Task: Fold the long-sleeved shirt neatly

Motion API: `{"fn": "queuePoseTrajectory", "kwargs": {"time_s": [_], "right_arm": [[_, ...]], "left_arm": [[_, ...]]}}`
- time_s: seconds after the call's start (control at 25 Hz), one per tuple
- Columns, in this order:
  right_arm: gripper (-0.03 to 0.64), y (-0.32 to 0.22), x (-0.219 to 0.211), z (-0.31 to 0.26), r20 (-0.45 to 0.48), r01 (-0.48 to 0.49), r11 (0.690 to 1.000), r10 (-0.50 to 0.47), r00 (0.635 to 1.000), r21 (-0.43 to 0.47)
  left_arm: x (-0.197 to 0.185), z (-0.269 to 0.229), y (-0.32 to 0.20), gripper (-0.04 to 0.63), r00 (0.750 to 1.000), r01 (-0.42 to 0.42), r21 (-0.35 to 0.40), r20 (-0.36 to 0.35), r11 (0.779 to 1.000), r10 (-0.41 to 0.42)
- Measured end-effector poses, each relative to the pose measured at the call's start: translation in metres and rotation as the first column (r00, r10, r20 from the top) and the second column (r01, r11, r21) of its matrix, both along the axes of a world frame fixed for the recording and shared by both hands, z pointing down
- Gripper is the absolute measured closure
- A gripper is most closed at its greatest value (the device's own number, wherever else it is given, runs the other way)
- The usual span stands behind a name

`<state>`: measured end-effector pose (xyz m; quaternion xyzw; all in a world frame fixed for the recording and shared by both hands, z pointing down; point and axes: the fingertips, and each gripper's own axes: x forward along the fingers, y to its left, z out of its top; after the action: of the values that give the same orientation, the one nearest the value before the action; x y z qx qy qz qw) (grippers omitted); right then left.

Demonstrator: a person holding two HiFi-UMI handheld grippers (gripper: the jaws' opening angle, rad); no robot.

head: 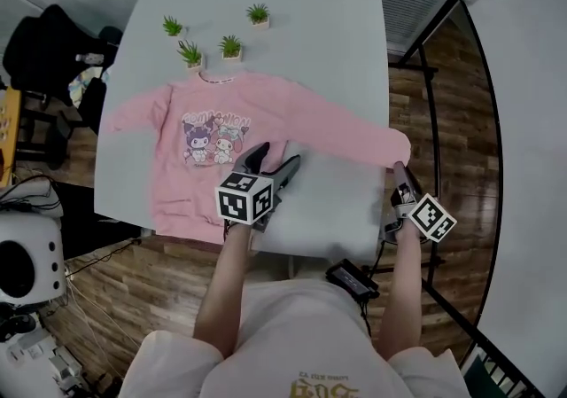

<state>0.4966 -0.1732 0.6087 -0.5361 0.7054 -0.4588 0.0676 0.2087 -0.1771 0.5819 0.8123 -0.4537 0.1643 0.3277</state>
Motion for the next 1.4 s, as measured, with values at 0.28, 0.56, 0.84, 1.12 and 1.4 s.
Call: {"fn": "queuePoseTrajectory", "kwargs": {"time_s": [0.28,0.56,0.84,1.12,1.4], "right_arm": [[0.549,-0.008,-0.019,-0.032,-0.044,-0.001,0.998,0.004,0.999,0.069],[0.551,-0.014,-0.058,-0.048,-0.037,0.045,0.993,-0.041,0.998,0.107],[0.555,-0.015,-0.101,-0.069,-0.033,0.116,0.982,-0.112,0.993,0.151],[0.555,-0.011,-0.142,-0.079,-0.049,0.151,0.975,-0.145,0.988,0.164],[0.557,-0.013,-0.189,-0.093,-0.086,0.132,0.977,-0.119,0.989,0.167]], "left_arm": [[-0.026,-0.018,0.003,0.236,0.998,0.02,0.016,0.062,1.0,-0.021],[-0.071,-0.035,0.012,0.233,0.993,0.079,0.04,0.088,0.996,-0.082],[-0.111,-0.055,0.016,0.232,0.985,0.108,0.087,0.123,0.99,-0.118],[-0.148,-0.068,0.005,0.23,0.983,0.094,0.118,0.148,0.988,-0.112],[-0.192,-0.061,-0.001,0.23,0.983,0.016,0.096,0.179,0.995,-0.033]]}}
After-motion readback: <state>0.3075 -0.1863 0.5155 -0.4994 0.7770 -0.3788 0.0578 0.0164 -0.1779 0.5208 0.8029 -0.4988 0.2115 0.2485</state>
